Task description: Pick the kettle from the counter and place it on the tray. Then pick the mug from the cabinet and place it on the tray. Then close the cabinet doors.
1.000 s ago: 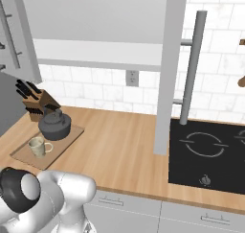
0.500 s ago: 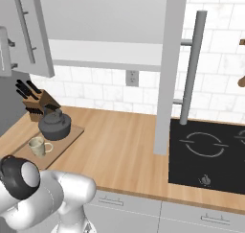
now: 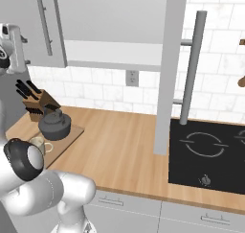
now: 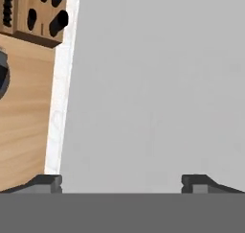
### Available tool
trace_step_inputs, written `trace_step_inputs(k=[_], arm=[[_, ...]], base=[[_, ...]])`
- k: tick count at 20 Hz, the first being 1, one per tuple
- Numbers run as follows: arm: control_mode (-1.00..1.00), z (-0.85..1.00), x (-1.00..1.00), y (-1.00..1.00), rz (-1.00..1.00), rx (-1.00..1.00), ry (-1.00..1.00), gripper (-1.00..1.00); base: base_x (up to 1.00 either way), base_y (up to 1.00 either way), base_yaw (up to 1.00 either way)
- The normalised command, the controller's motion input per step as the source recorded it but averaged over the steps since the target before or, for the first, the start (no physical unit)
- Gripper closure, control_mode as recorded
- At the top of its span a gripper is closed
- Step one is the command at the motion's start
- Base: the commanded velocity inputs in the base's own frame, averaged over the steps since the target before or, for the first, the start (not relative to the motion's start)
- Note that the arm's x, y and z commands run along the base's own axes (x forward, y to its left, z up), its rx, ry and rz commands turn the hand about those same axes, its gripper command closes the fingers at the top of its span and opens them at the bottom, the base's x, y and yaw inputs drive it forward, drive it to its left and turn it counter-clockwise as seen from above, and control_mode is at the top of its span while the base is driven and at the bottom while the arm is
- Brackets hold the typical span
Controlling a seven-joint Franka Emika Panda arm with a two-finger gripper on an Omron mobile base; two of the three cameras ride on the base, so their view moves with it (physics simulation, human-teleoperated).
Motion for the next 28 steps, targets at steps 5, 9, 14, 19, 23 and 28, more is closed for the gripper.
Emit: trace_step_inputs(k=[5, 9, 14, 19, 23, 28], arm=[[-1.0, -0.35, 0.56, 0.0, 0.0, -0.01, 0.0, -1.0], [-1.0, -0.34, 0.58, 0.03, 0.0, 0.0, 0.0, -1.0], [-1.0, -0.15, -0.42, -0.01, 0.02, 0.0, 0.03, -1.0], [-1.0, 0.0, -0.99, -0.06, 0.02, 0.0, 0.01, -1.0], [-1.0, 0.04, -0.93, -0.1, 0.02, 0.0, 0.08, -1.0], [-1.0, 0.05, -0.87, -0.13, 0.0, 0.0, 0.11, -1.0]], base=[[0.0, 0.0, 0.0], [0.0, 0.0, 0.0], [0.0, 0.0, 0.0], [0.0, 0.0, 0.0], [0.0, 0.0, 0.0], [0.0, 0.0, 0.0]])
